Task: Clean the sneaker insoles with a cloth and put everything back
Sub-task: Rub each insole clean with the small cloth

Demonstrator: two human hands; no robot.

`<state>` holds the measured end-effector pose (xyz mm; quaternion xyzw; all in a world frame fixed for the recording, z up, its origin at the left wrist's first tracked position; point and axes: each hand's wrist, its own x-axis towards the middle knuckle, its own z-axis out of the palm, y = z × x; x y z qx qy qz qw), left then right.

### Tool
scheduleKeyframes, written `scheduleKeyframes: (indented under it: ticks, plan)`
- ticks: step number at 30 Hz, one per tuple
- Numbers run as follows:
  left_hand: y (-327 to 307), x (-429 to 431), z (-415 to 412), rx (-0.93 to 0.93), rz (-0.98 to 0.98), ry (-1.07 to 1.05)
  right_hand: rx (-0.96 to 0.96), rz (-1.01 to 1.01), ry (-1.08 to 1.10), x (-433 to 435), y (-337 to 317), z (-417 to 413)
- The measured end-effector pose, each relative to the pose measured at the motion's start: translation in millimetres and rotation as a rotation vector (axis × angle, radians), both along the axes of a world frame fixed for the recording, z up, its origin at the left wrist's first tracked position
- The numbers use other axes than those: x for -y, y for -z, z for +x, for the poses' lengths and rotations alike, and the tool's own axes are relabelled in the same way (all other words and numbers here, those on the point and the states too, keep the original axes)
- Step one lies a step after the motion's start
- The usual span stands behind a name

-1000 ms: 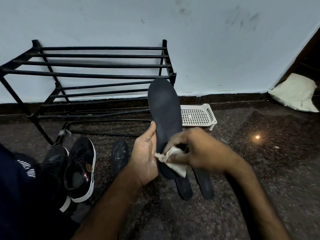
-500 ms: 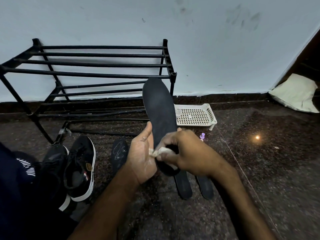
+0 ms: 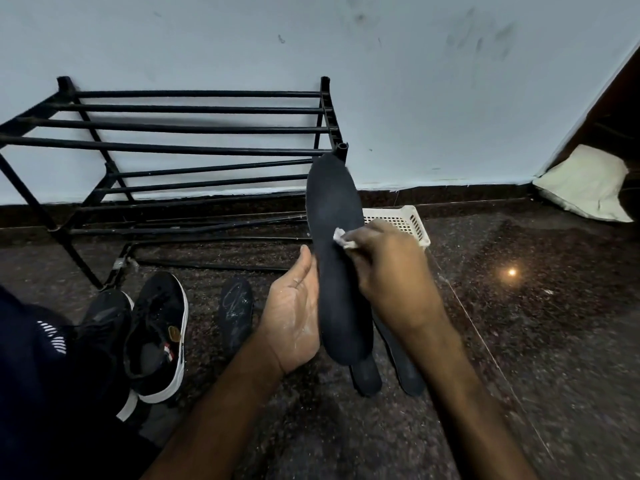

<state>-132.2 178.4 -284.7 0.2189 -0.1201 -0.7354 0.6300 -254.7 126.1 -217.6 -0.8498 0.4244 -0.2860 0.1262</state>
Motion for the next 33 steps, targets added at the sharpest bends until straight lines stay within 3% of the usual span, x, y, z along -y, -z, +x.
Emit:
scheduleKeyframes:
  ticks: [4, 9, 12, 14, 16, 18, 20, 24, 29, 31, 33]
  plan:
    - [-1.0, -1.8, 13.0, -0.110, -0.004, -0.062, -0.074, 0.205, -0.347, -14.1, 6.2, 10.8]
    - [-0.7, 1.1, 16.7, -0.028, 0.005, -0.034, -0.285, 0.638, -0.613, -15.7, -16.2, -15.6]
    - [4.8, 3.0, 15.5, -0.079, -0.032, 0.012, -0.124, 0.736, -0.611, -8.8, -36.0, -35.5]
    - [8.2, 3.6, 13.7, -0.080, -0.038, 0.026, 0.074, 0.695, -0.487, 0.3, -43.8, -44.3]
    - [8.7, 3.7, 10.5, -0.108, -0.056, 0.064, 0.206, 0.434, -0.288, 10.4, -39.8, -43.8]
    - [9.0, 3.7, 7.2, -0.121, -0.054, 0.086, 0.186, 0.120, -0.120, 15.5, -26.0, -31.5]
    - [6.7, 3.1, 5.5, -0.098, -0.055, 0.077, 0.094, 0.031, -0.071, 15.0, -8.2, -15.9]
    - [6.9, 1.0, 11.8, -0.039, 0.020, 0.039, -0.106, 0.143, -0.207, 2.5, 15.8, 3.5]
    - [3.9, 0.8, 19.4, -0.034, 0.065, 0.015, -0.283, 0.602, -0.592, -10.6, -6.0, -11.8]
    - [3.5, 0.7, 18.3, -0.037, 0.060, 0.022, -0.198, 0.691, -0.614, -7.7, -17.3, -22.9]
    - [8.9, 0.5, 16.5, -0.011, 0.037, 0.029, 0.051, 0.676, -0.499, 0.4, -24.5, -28.1]
